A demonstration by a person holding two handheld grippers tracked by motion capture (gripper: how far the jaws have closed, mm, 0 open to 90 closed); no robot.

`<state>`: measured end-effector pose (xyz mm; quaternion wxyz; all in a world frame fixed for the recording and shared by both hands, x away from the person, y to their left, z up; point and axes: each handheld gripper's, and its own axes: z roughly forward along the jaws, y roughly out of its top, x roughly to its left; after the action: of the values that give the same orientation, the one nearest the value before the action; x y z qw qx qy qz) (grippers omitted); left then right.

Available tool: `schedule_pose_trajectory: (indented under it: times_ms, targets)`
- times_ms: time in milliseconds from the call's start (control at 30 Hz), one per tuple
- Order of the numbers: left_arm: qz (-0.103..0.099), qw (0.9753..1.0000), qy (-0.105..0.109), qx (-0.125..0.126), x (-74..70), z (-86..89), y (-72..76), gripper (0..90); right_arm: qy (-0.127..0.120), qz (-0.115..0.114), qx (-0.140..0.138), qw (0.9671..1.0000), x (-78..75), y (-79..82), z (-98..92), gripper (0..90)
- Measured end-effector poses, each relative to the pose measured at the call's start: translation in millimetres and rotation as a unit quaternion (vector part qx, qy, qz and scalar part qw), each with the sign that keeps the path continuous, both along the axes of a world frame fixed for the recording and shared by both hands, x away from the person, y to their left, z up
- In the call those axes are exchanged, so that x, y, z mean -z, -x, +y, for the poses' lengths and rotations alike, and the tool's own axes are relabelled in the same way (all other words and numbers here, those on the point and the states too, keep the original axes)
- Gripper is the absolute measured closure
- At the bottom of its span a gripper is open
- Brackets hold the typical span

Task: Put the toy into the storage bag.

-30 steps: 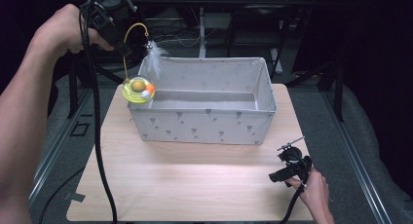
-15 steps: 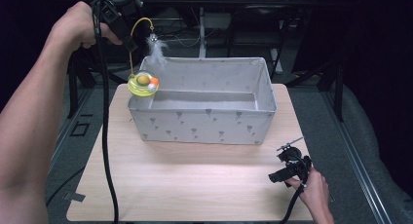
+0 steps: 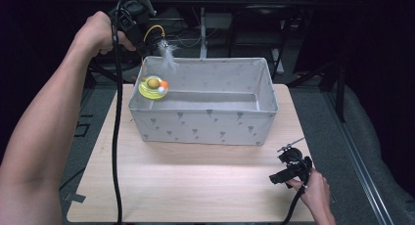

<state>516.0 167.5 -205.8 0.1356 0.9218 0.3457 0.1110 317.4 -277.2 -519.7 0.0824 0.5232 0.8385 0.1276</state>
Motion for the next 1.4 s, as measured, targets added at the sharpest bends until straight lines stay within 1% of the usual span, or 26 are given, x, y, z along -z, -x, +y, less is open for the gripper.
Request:
schedule_pose_trajectory:
  times_ms: [100,133,167,300,333,367,400,467,633,667,700,733,767,833,867,900,933,1067,1133,1200,1333,1400]
  targets:
    - [0.005,1.0,0.005,0.001,9.7,0.0,-2.4,88.1,0.0,0.0,0.0,1.0,-0.2,-0.1,0.0,2.5]
    - [0.005,1.0,0.004,0.002,13.2,-0.4,-2.9,88.1,0.0,0.0,0.0,1.0,-0.3,0.0,0.3,2.5]
    - [0.005,1.0,0.004,0.004,17.5,-1.1,-3.0,88.1,-0.005,0.001,0.0,1.0,-0.4,0.3,0.9,2.5]
    - [0.008,0.9999,0.003,0.008,29.4,-1.5,-2.9,88.1,-0.006,0.001,-0.001,1.0,-1.0,0.8,0.8,2.5]
    - [0.006,0.9999,0.006,0.006,32.2,-0.8,-3.2,88.2,-0.001,0.0,0.0,1.0,-0.9,0.7,0.6,2.5]
    - [0.01,0.9999,0.008,0.005,35.1,0.1,-3.8,88.2,-0.001,0.0,0.0,1.0,-0.8,0.6,0.7,2.5]
    - [0.007,0.9999,0.01,0.004,37.9,0.9,-4.2,88.1,-0.005,0.001,-0.001,1.0,-0.8,0.6,0.9,2.6]
    - [0.008,0.9999,0.015,0.0,44.6,3.3,-5.8,88.2,-0.006,0.001,-0.002,1.0,-0.9,0.8,1.5,2.7]
    - [0.015,0.9997,0.017,-0.004,59.1,5.7,-8.3,88.2,0.003,0.002,-0.006,1.0,-2.1,0.9,1.7,2.7]
    - [0.018,0.9996,0.019,-0.005,63.0,5.8,-8.6,88.1,-0.005,-0.008,0.005,0.9999,0.1,1.9,3.0,2.7]
    - [0.018,0.9997,0.018,-0.005,66.0,5.8,-8.6,88.2,-0.005,-0.007,0.005,0.9999,0.6,1.8,3.1,2.7]
    - [0.019,0.9996,0.02,-0.006,68.2,6.0,-8.8,88.1,-0.011,-0.005,0.004,0.9999,0.8,1.9,3.2,2.7]
    - [0.022,0.9996,0.019,-0.005,71.8,6.5,-8.8,88.2,-0.011,-0.007,0.005,0.9999,0.8,2.0,3.3,2.7]
    - [0.02,0.9996,0.02,-0.008,77.4,7.7,-8.7,88.1,-0.002,-0.002,-0.001,1.0,-0.3,1.3,2.4,2.8]
    - [0.022,0.9995,0.021,-0.008,80.7,8.9,-8.7,88.2,-0.012,-0.006,0.005,0.9999,0.6,1.9,3.0,2.9]
    - [0.023,0.9994,0.024,-0.01,83.9,10.5,-9.0,88.2,-0.006,-0.007,0.005,0.9999,0.7,1.9,2.9,3.3]
    - [0.026,0.9994,0.022,-0.011,88.2,12.0,-8.8,88.1,-0.01,-0.005,0.004,0.9999,0.6,2.0,2.9,3.6]
    - [0.033,0.999,0.028,-0.013,100.3,17.8,-7.6,88.2,-0.01,-0.005,0.004,0.9999,0.8,2.1,3.7,3.5]
    - [0.034,0.9989,0.03,-0.015,105.6,19.8,-6.2,88.1,-0.006,0.005,-0.004,1.0,-0.5,1.0,3.1,3.5]
    - [0.038,0.9987,0.032,-0.015,111.7,22.3,-5.3,88.1,-0.006,0.005,-0.003,1.0,-0.4,1.1,3.3,3.4]
    - [0.043,0.9984,0.031,-0.019,121.6,26.0,-4.0,88.2,-0.006,0.005,-0.003,1.0,-0.5,1.2,3.4,3.4]
    - [0.045,0.9985,0.028,-0.016,125.5,26.5,-3.3,88.1,-0.006,0.004,-0.004,1.0,-0.5,1.2,3.5,3.4]
